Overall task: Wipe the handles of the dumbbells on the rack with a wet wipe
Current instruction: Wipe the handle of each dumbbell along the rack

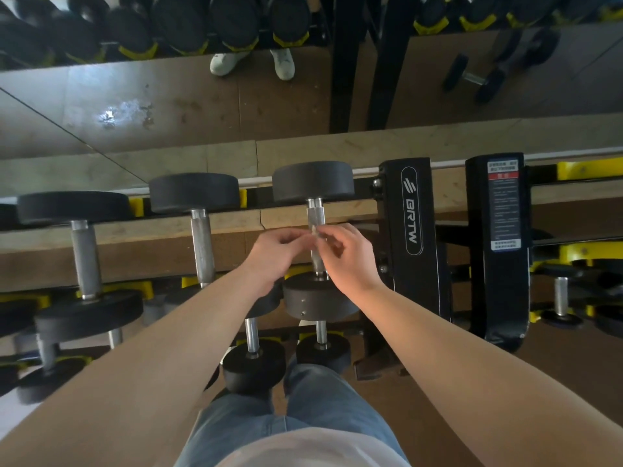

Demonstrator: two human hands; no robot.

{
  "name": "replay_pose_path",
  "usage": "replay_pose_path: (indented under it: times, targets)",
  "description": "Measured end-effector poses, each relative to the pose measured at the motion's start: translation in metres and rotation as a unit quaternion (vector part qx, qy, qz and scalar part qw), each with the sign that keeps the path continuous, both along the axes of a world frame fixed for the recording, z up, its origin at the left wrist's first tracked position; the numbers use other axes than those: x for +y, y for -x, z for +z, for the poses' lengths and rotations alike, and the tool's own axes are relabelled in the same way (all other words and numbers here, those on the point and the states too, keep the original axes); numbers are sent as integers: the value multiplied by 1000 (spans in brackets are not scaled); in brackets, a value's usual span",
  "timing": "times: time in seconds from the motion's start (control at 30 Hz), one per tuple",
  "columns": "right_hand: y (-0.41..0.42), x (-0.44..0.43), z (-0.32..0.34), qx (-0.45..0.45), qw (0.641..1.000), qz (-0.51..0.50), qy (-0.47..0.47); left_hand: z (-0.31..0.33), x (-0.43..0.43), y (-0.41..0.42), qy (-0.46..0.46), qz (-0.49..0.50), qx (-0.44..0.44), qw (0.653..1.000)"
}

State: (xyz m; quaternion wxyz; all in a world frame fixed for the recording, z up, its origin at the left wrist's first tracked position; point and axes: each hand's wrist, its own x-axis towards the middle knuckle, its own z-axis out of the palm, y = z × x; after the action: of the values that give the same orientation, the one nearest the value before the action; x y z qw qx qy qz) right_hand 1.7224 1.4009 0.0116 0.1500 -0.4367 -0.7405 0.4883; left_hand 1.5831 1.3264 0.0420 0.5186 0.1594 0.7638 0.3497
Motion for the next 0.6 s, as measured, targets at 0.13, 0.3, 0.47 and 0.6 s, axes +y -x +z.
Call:
replay_pose_path:
  times: [0.13, 0.3, 0.47, 0.6]
  targets:
    - [3, 7, 5, -4, 998, 55, -30, 0, -2, 2, 27, 33, -60, 997]
    - [19, 34, 8, -57, 994, 7, -95, -4, -4, 0, 72, 100, -45, 991]
    - [7, 19, 3, -104, 974, 179, -91, -15, -13, -1, 103, 67, -53, 991]
    - [0, 17, -2, -122, 974, 171, -88, -19, -18, 1, 112, 81, -64, 988]
